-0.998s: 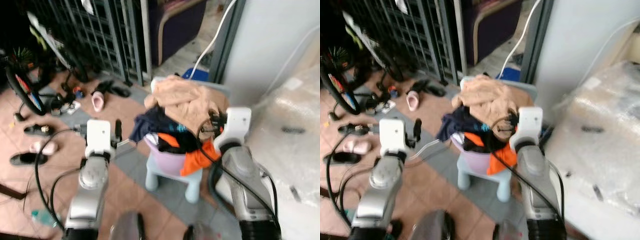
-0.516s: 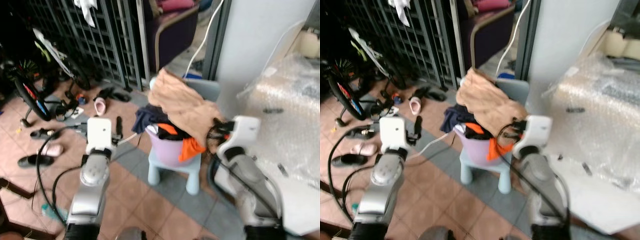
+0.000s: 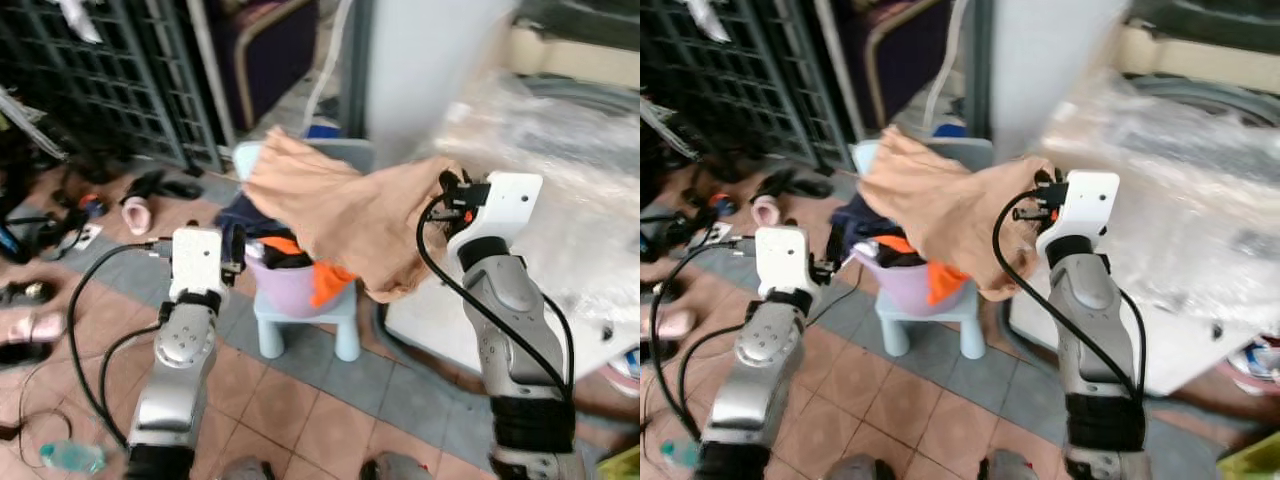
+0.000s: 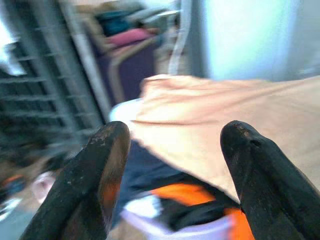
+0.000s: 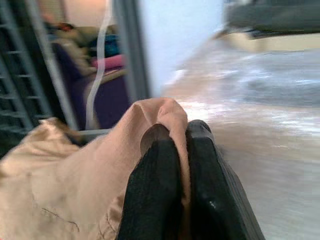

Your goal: Clothes washing

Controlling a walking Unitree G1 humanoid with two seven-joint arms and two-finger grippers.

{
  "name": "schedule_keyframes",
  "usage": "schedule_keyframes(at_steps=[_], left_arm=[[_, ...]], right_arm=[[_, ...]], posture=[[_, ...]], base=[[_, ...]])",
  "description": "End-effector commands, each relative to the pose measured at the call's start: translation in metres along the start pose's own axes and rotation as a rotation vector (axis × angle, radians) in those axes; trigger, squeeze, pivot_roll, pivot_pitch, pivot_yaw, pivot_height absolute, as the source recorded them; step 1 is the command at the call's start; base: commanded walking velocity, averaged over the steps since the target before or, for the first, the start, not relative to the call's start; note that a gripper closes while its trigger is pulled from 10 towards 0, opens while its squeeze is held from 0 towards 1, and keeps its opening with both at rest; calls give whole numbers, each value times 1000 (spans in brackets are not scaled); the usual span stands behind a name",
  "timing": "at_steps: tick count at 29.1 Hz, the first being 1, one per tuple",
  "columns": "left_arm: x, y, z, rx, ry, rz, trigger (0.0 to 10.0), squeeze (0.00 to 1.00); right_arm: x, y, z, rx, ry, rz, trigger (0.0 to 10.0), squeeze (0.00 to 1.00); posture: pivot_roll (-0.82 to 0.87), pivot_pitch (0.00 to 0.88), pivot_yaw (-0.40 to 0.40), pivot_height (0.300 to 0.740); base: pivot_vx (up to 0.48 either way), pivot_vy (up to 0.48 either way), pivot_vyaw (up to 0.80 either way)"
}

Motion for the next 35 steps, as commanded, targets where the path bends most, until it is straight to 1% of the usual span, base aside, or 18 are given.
schedule_keyframes(at_steps=[1, 5, 9, 15, 20, 22, 26, 27, 29, 32, 33, 35], left_arm=[[-5, -1, 7, 17, 16, 22, 10000, 0], [-6, -3, 6, 14, 14, 26, 10000, 0], [-7, -4, 6, 17, 13, 33, 10000, 0], [-7, -3, 6, 19, 16, 36, 10000, 0], [-7, -2, 7, 21, 17, 37, 10000, 0], [-6, -2, 6, 28, 3, 30, 10000, 0], [-9, -1, 9, 46, -3, 49, 10000, 0], [-10, -1, 10, 55, -1, 55, 10000, 0], [-10, -2, 12, 63, 2, 60, 10000, 0], [-11, -2, 13, 66, 2, 63, 10000, 0], [-11, -2, 15, 68, 3, 65, 10000, 0], [-11, -2, 16, 71, 3, 66, 10000, 0]], right_arm=[[6, 2, 7, 20, 5, -28, 10000, 0], [10, 4, 6, 20, -18, -42, 10000, 0], [15, 8, 0, -5, -52, -61, 10000, 0], [12, 8, -3, -23, -60, -54, 10000, 0], [11, 8, -2, -23, -59, -54, 10000, 0], [10, 7, 1, -14, -56, -52, 10000, 0], [7, 8, 6, 26, -37, -38, 10000, 0], [6, 8, 13, 69, -24, -29, 10000, 0], [5, 7, 21, 122, -22, -22, 10000, 0], [4, 7, 29, 166, -3, -21, 10000, 0], [6, 6, 35, 197, -7, -26, 10000, 0], [7, 6, 38, 218, -21, -31, 10000, 0]], posture=[[-34, 66, 88, 740], [-33, 71, 84, 740], [-32, 75, 81, 740], [-33, 75, 80, 740], [-36, 72, 81, 740], [-36, 71, 81, 740], [-37, 72, 80, 740], [-37, 72, 80, 740], [-37, 72, 80, 740], [-37, 72, 82, 740], [-38, 74, 85, 740], [-38, 74, 85, 740]], base=[[0, -337, -800], [0, -337, -800], [0, -341, -800], [0, -332, -757], [0, -161, -394], [0, 0, 0], [0, 0, 0], [0, 0, 0], [0, 0, 0], [0, 0, 0], [0, 0, 0], [0, 0, 0]])
Point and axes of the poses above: a point about 5 cm out from each wrist's last joint towards the gripper, its own y axis pointing out of the wrist towards the gripper, its own x axis along the axis of the wrist's last joint, z = x × y, the point moved 2 cm from there along y, pointing out of the wrist towards the gripper, and after that the axes turned 2 degrees about y, right-handed, at the moved point
